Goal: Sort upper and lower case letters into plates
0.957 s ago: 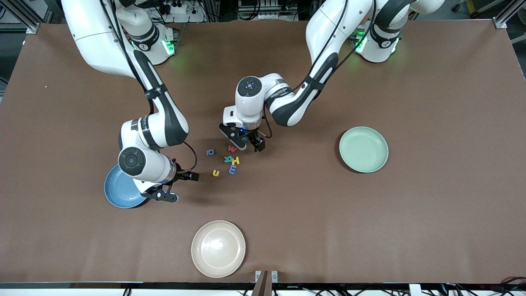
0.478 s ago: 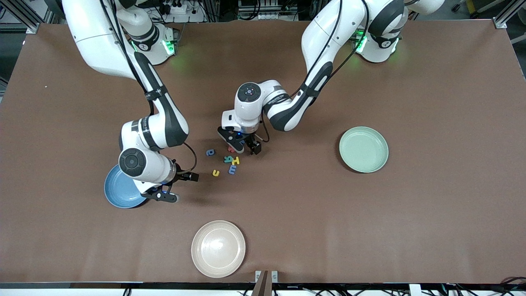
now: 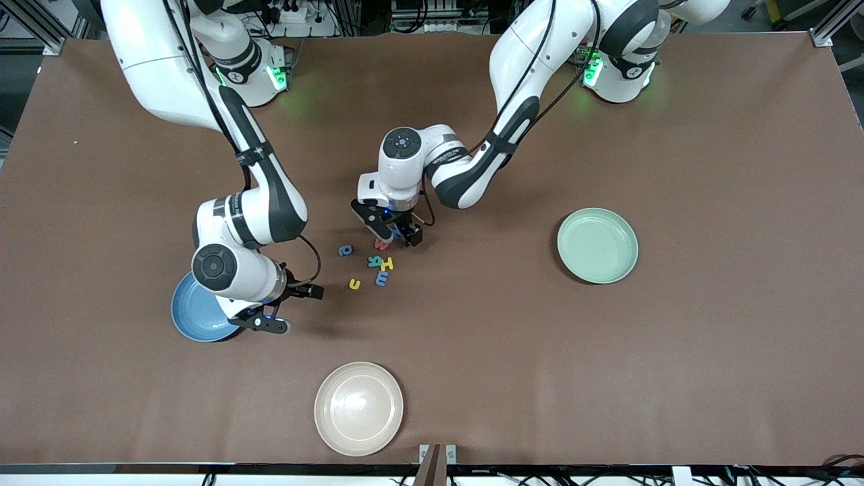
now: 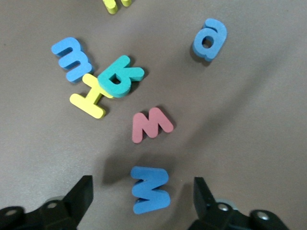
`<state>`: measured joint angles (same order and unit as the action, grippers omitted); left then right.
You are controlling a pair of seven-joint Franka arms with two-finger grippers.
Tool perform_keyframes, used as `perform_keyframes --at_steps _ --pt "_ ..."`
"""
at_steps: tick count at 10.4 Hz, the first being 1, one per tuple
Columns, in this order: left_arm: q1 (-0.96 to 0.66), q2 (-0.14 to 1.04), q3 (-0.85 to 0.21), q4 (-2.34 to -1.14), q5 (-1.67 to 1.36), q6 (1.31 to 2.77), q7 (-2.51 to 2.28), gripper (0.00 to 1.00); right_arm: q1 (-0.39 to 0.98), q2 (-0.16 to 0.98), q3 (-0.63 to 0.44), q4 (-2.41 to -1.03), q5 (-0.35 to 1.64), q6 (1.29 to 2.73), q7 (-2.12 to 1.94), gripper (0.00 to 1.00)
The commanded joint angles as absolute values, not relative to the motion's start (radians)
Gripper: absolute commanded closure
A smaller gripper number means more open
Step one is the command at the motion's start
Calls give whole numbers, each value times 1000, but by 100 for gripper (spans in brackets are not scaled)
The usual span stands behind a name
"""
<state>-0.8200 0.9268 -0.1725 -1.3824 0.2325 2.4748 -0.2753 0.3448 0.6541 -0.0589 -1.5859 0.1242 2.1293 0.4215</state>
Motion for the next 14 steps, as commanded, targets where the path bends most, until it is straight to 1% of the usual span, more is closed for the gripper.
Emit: perform_keyframes --at_steps 1,2,3,4,5,6,8,10,12,14 --pt "-833 939 -167 -1376 229 2465 -288 32 336 660 -54 -1574 100 2129 428 0" --pt "-833 939 -167 -1374 229 2445 -288 46 336 660 -54 -1574 101 2129 428 0" --pt "-833 939 -167 -1374 229 2441 -288 51 336 660 -54 -1574 101 2129 429 0" --pt "-833 940 -167 -1374 230 2442 -288 62 336 660 -52 -1574 101 2129 428 0" --pt "-834 942 -167 -1374 230 2441 -288 78 336 660 -52 -1574 101 2129 428 0" --pt "-834 942 -167 -1374 230 2441 -288 92 337 660 -54 -1574 101 2131 429 0" --pt "-833 936 -164 -1373 241 2424 -284 100 336 660 -52 -1574 101 2131 430 0" --pt "-833 933 -164 -1371 239 2421 -284 100 336 660 -52 -1572 101 2131 430 0" --pt "-825 913 -164 -1359 229 2306 -284 100 339 660 -52 -1572 101 2131 431 0" --pt "-819 879 -167 -1359 221 2246 -284 100 376 664 -52 -1565 104 2131 445 0"
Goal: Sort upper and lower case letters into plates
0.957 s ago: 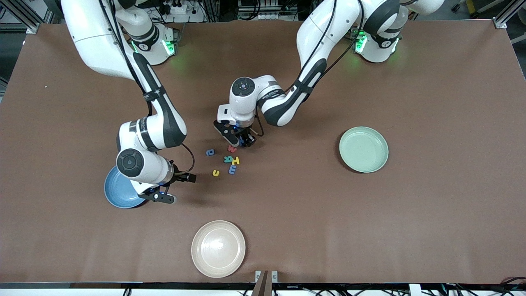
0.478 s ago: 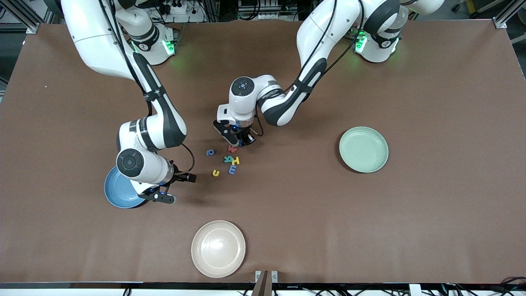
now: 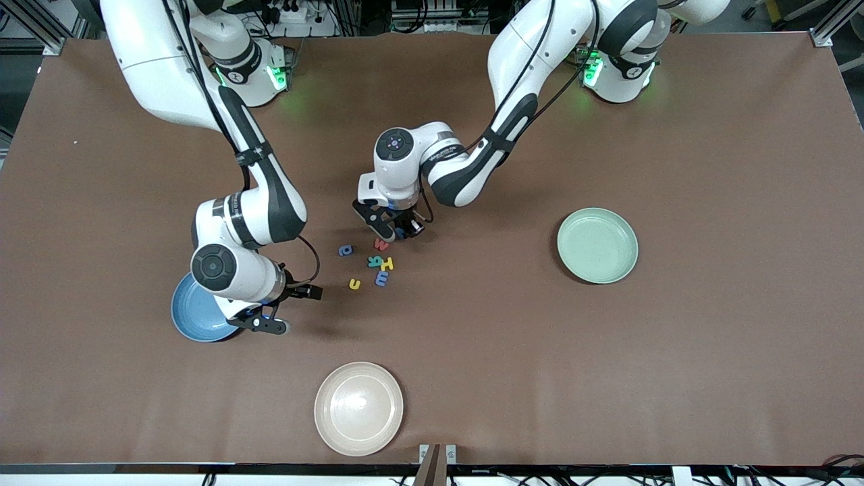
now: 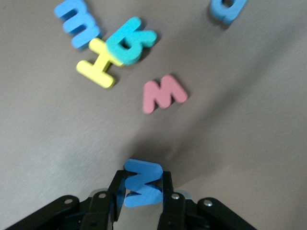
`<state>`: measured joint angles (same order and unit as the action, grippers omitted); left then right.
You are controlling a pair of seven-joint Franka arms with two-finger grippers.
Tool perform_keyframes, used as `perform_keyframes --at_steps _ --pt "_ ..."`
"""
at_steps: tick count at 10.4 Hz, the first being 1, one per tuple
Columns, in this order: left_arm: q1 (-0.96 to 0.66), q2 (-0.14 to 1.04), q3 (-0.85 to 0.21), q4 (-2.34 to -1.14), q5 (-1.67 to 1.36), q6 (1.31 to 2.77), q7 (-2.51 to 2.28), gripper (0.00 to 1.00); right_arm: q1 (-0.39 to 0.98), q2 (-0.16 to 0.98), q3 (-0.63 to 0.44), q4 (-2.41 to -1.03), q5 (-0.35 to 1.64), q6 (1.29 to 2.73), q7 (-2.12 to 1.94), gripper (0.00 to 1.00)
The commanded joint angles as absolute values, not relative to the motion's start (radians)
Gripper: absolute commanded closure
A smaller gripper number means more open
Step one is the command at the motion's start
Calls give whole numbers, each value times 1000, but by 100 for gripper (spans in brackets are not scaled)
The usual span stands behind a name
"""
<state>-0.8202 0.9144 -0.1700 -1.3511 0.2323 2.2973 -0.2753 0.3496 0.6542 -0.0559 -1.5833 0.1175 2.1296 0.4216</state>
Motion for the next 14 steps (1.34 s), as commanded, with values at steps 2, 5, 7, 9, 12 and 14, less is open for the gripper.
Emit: perform_keyframes --at_steps 2,5,7,9,12,14 --pt "-812 848 -164 -1358 178 2179 -276 100 420 704 -52 -1508 100 2129 524 0" --pt "-715 809 -181 -1364 180 2111 -162 100 440 735 -52 -1471 101 2128 555 0" --pt "-628 772 -195 -1371 179 1983 -73 100 484 793 -54 -1413 92 2129 596 0" --pt "-533 711 -207 -1444 179 1895 21 100 514 842 -54 -1368 57 2129 658 0" --pt "-379 554 -207 -1697 192 1927 159 100 502 842 -52 -1377 -1 2128 637 0" --pt "-268 488 -207 -1869 208 2065 300 100 497 842 -51 -1394 8 2131 634 0"
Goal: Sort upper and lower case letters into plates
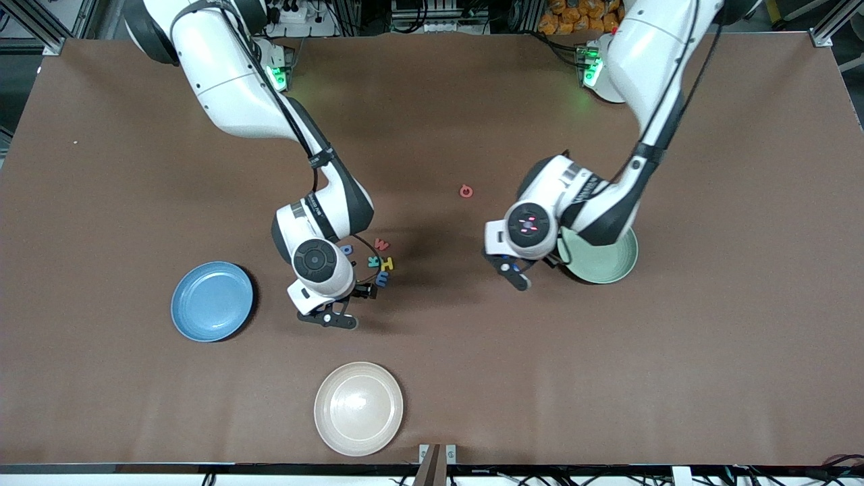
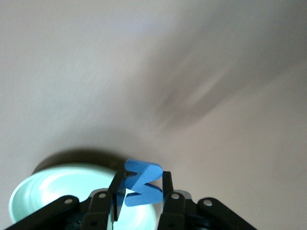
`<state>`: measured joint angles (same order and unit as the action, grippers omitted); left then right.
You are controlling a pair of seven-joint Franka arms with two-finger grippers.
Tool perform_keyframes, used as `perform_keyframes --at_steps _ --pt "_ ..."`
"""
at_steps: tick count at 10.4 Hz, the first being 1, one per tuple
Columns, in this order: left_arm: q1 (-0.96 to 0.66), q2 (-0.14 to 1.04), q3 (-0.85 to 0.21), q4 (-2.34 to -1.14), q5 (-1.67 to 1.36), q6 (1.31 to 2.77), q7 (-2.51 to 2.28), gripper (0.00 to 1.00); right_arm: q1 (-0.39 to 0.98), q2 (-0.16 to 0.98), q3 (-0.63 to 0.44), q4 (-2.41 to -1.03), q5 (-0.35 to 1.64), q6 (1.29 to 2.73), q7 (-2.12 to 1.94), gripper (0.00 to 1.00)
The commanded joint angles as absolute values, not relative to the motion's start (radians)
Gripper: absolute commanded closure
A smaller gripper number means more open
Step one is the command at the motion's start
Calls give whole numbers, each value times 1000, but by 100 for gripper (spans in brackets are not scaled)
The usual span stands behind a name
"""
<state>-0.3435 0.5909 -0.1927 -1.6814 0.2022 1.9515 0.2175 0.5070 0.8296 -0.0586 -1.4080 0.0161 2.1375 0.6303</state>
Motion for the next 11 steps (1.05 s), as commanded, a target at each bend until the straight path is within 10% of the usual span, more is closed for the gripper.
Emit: perform_keyframes --at_steps 1,5,6,8,11 --pt "-218 477 -207 -1934 222 2147 345 100 495 842 -51 -1408 9 2146 635 0" --pt "-149 474 -207 -2026 225 2253 388 99 499 827 -48 -1499 70 2263 652 0" --pt "-147 466 -207 -2034 224 2247 382 54 503 824 -49 -1500 80 2260 652 0" --pt "-149 428 -207 -2025 207 2162 329 21 503 809 -48 -1520 80 2258 652 0" --pt "-160 380 -289 -2008 97 2069 193 16 505 801 -48 -1531 80 2255 652 0"
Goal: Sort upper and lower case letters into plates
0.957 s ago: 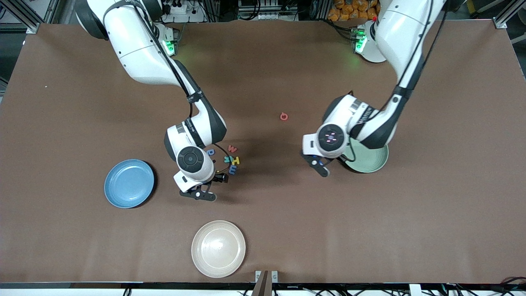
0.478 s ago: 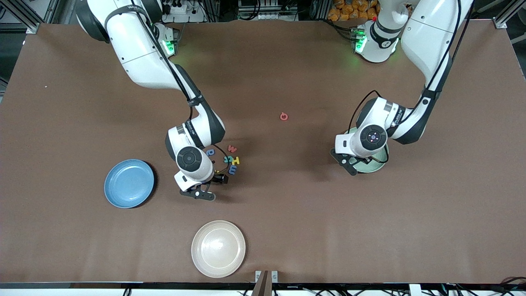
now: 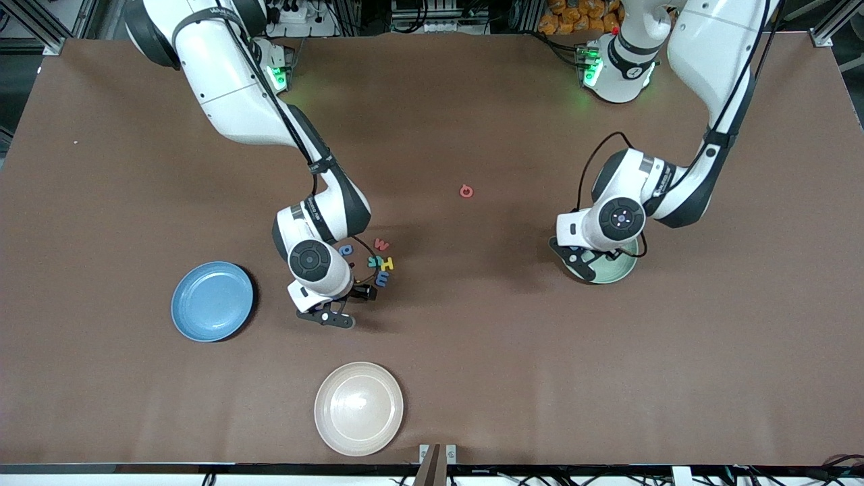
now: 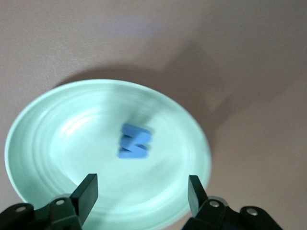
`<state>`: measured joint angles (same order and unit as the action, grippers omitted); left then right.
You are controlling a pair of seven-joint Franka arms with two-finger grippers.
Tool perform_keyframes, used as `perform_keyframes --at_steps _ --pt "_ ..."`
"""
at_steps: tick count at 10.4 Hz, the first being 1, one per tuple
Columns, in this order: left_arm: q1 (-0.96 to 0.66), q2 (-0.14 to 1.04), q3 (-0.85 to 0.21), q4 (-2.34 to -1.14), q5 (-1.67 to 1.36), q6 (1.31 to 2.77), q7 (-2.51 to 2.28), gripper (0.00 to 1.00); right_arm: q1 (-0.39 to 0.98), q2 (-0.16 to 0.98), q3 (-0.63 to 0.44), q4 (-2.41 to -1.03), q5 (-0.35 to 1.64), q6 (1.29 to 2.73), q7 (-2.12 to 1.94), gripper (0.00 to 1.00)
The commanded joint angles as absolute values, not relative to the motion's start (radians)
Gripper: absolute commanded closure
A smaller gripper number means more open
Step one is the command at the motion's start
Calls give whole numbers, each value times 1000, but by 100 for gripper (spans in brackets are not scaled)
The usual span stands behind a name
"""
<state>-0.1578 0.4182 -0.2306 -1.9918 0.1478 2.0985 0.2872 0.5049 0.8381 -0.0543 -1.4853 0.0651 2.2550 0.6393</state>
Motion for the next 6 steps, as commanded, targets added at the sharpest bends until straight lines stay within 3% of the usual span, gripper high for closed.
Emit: perform_keyframes --at_steps 1,6 --pt "-164 385 -326 -1993 86 2072 73 15 505 789 -48 -1545 80 2250 650 0" --pt "-207 439 -564 -1997 51 2250 -779 5 505 761 -46 -1577 80 2252 647 0"
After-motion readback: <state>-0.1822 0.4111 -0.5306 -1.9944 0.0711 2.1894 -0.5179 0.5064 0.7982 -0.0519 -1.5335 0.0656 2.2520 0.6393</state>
